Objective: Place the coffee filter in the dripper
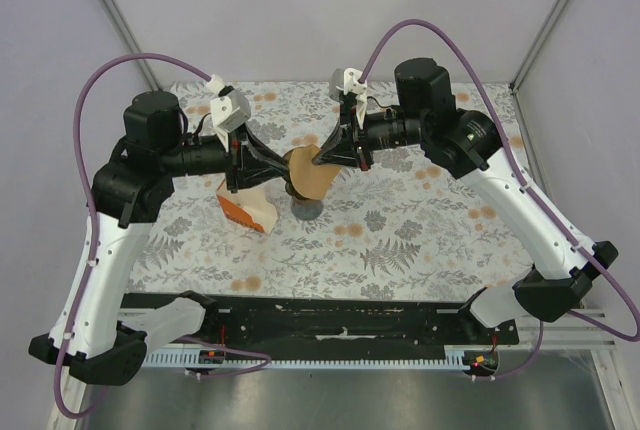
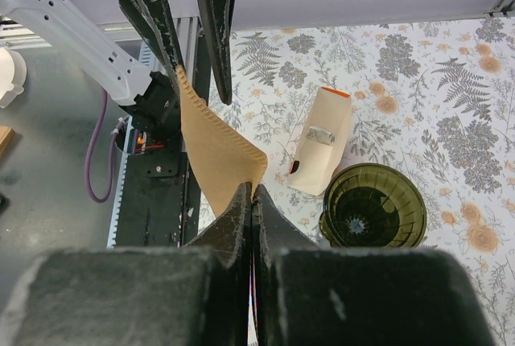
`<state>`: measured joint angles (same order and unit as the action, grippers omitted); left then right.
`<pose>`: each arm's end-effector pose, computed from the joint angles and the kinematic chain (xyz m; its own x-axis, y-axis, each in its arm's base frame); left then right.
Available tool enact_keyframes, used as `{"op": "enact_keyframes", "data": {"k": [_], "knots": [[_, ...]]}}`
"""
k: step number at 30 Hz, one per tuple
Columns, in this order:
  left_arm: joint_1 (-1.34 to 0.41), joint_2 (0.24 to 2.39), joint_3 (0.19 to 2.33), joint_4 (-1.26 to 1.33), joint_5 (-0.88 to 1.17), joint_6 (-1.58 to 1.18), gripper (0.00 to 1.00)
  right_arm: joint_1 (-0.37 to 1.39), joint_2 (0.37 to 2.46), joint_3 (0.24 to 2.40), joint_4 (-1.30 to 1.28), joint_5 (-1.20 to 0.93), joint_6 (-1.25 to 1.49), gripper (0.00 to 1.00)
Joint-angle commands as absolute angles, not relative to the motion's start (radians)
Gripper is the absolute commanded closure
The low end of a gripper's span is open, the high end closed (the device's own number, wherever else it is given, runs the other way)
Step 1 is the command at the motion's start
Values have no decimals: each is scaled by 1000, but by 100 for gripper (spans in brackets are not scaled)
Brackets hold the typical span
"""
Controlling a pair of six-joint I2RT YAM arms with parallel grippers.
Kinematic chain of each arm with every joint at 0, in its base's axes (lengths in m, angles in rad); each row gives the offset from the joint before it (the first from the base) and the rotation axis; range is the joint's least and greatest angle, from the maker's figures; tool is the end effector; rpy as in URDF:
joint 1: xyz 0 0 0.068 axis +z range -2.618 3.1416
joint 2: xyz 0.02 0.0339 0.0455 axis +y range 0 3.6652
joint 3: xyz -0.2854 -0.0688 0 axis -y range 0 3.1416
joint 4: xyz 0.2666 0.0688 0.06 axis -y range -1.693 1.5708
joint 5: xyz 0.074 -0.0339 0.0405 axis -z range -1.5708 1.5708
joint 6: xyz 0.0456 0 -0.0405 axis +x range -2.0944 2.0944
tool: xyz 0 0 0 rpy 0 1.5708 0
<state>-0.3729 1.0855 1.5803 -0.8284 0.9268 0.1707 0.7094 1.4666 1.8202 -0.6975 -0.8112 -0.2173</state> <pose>0.1625 -0.1027 0.5122 -0.1438 0.1658 -0.9756 0.9608 0.2595 -0.0975 0.2204 0.2328 0.5104 -0.0414 -0.2312 -0.9720 -0.9989 0.0287 0.0358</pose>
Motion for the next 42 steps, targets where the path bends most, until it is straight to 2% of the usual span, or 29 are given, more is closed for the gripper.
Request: {"op": "enact_keyframes", "data": {"k": [1, 6, 17, 25, 42], "knots": [[-376, 1081, 1580, -773, 971, 115, 71, 709, 1467, 1858, -684, -811, -206, 100], [-379, 1077, 1575, -767, 991, 110, 63, 709, 1471, 1859, -686, -808, -207, 100], [-383, 1088, 1580, -770, 899, 129, 72, 709, 1479, 1871, -686, -818, -203, 100], [-388, 1081, 1578, -772, 946, 118, 62, 709, 1482, 1871, -686, -810, -204, 100], [-391, 1077, 1577, -762, 908, 101, 59, 709, 1508, 1905, -686, -785, -172, 100]]}}
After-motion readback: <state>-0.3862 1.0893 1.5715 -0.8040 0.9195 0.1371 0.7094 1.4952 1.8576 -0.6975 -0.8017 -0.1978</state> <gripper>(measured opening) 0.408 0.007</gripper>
